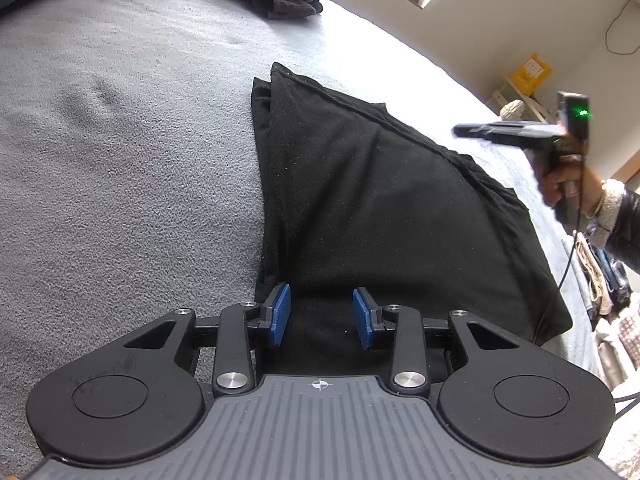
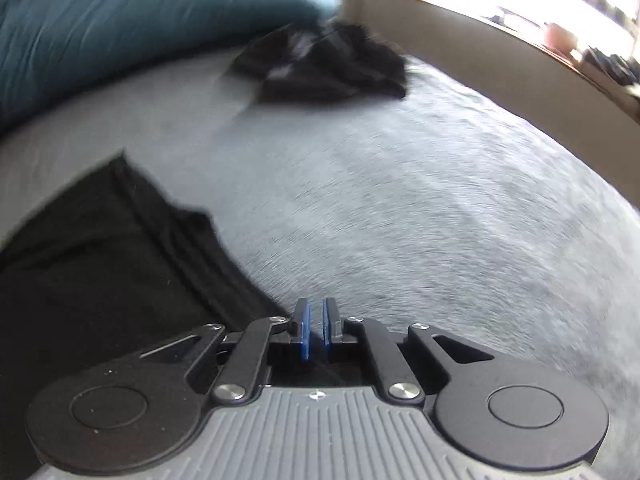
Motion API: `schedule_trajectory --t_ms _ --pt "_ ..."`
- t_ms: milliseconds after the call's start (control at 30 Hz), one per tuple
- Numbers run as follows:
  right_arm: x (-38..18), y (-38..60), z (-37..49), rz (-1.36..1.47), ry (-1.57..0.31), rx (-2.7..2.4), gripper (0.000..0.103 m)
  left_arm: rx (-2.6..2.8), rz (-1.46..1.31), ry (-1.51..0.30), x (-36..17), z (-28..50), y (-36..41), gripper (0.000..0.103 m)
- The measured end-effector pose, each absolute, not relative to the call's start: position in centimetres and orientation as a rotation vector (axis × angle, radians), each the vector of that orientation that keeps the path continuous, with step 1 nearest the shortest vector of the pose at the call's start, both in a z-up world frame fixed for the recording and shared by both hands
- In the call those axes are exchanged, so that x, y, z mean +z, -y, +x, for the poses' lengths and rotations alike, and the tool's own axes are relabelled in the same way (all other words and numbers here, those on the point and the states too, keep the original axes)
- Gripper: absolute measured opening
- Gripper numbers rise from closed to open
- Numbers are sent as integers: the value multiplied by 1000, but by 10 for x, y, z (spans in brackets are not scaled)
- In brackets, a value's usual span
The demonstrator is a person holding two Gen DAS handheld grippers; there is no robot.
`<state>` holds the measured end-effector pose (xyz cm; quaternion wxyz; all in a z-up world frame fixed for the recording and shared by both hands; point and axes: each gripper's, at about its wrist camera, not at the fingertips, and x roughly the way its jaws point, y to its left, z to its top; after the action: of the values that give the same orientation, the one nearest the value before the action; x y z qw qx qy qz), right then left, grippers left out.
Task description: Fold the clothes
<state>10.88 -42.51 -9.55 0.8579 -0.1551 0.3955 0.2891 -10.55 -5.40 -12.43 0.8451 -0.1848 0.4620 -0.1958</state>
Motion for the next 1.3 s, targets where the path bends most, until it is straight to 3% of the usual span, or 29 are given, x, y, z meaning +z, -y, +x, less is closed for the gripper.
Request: schedule_trajectory --t_ms 167,500,667,1167,1200,1233,1267,1300 --pt "-75 468 107 -301 -875 614 9 -416 -393 -980 -124 -105 53 34" --pt "-107 467 73 -537 -940 716 10 -406 -370 -987 -122 -105 56 34" --pt "-109 458 67 -632 -906 777 22 -400 -354 -992 -120 -104 59 34" --pt "-125 451 75 -686 -936 775 22 -396 -350 -988 -121 -105 61 34" --pt "-125 451 74 -685 -937 774 20 -395 -351 -987 -121 -106 61 34" --pt "-125 450 74 -685 -937 772 8 -393 -353 -985 -121 -106 61 34" --pt "-124 449 72 -689 -932 769 2 -392 -355 -983 -121 -107 61 34" --pt "-122 449 68 -700 -915 762 2 -392 -355 -982 -121 -108 60 34"
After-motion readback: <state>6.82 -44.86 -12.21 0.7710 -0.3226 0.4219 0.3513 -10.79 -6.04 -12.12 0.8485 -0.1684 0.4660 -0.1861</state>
